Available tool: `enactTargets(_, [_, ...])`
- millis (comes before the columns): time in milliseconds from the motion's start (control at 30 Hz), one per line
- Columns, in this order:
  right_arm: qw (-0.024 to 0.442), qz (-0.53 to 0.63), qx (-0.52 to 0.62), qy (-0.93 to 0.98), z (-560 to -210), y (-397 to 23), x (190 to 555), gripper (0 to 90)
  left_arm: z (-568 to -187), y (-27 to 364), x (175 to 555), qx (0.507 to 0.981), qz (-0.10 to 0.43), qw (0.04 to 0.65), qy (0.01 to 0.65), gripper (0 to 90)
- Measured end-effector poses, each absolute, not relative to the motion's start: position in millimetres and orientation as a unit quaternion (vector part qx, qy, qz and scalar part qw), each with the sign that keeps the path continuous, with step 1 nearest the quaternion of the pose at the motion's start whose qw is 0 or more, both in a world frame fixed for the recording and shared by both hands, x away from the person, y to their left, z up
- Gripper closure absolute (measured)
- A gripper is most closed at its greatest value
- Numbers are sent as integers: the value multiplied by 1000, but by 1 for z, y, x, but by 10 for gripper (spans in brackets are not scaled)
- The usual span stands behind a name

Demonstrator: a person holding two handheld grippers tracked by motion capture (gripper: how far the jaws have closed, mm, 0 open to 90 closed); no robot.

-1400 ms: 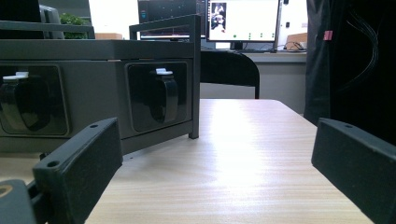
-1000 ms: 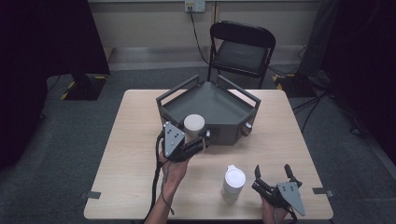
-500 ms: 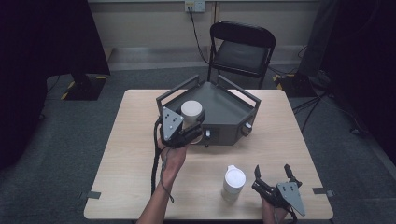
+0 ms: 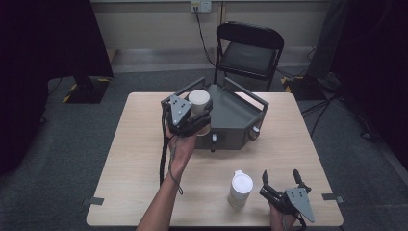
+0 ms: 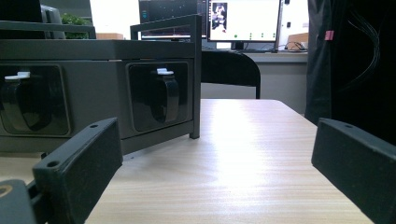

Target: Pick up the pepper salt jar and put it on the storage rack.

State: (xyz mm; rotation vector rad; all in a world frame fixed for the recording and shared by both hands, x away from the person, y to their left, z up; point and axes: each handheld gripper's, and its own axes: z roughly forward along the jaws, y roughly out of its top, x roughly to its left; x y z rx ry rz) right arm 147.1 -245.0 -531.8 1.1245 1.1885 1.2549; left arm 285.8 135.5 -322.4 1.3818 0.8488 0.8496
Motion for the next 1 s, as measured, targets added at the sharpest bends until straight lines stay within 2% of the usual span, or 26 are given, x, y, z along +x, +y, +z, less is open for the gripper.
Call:
enactTargets(433, [513,523,467,495,-532,-246,147,7,-319,121,321,600,380,585,392,341])
enactTargets(1000, [513,523,468,495,-532,-246,147,7,-331,99,340,600,384,560,423,341])
